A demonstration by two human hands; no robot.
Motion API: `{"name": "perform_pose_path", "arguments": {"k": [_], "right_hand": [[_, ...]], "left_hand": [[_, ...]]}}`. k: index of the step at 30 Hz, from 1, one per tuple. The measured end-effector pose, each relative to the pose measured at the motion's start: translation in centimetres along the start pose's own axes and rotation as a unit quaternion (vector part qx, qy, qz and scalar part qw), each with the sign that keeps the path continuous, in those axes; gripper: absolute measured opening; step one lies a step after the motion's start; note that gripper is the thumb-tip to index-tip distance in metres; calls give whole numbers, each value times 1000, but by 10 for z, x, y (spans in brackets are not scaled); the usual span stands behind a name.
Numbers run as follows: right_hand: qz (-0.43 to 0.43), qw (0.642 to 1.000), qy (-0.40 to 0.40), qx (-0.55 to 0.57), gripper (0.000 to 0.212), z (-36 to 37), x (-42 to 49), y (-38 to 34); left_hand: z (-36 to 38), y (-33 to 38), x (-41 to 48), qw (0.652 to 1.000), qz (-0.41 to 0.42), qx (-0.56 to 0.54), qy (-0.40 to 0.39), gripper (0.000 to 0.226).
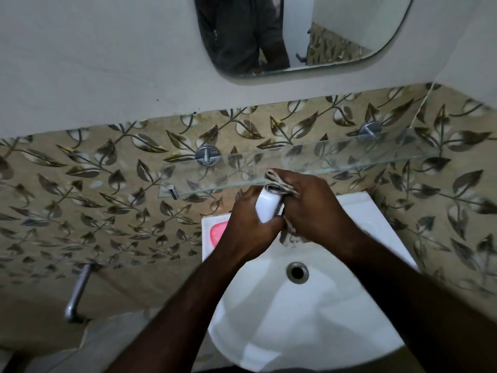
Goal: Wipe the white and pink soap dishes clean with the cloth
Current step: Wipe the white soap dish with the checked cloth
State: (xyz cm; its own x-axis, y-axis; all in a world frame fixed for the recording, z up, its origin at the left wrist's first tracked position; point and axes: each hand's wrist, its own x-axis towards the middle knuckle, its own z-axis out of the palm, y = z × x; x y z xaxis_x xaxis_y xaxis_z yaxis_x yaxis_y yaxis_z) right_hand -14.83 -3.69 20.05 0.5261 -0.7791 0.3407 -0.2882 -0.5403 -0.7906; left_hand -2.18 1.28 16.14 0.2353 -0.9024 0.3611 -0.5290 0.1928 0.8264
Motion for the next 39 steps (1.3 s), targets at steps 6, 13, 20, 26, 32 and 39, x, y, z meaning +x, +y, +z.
{"name": "perform_pose_path", "arguments": {"k": [6, 13, 20, 26, 32, 39], "right_hand": [[163, 904, -43, 394, 27, -5, 5, 20], [161, 903, -74, 393, 34, 13, 1, 30], [83, 988, -121, 50, 36, 2, 6, 12], [34, 990, -139, -12, 40, 7, 8, 13], [9, 997, 7, -70, 51, 32, 3, 26], [3, 993, -24, -117, 66, 36, 2, 34]], "left_hand": [[-4, 0, 4, 990, -70, -112, 49, 55], [-15, -17, -1, 941, -147, -303, -4, 75], [-60, -23, 11, 964, -136, -184, -136, 35], [-57, -24, 19, 967, -142, -34, -208, 35], [-24, -24, 8, 989, -130, -43, -56, 6], [-8, -26, -3, 995, -95, 40, 13, 34]]}}
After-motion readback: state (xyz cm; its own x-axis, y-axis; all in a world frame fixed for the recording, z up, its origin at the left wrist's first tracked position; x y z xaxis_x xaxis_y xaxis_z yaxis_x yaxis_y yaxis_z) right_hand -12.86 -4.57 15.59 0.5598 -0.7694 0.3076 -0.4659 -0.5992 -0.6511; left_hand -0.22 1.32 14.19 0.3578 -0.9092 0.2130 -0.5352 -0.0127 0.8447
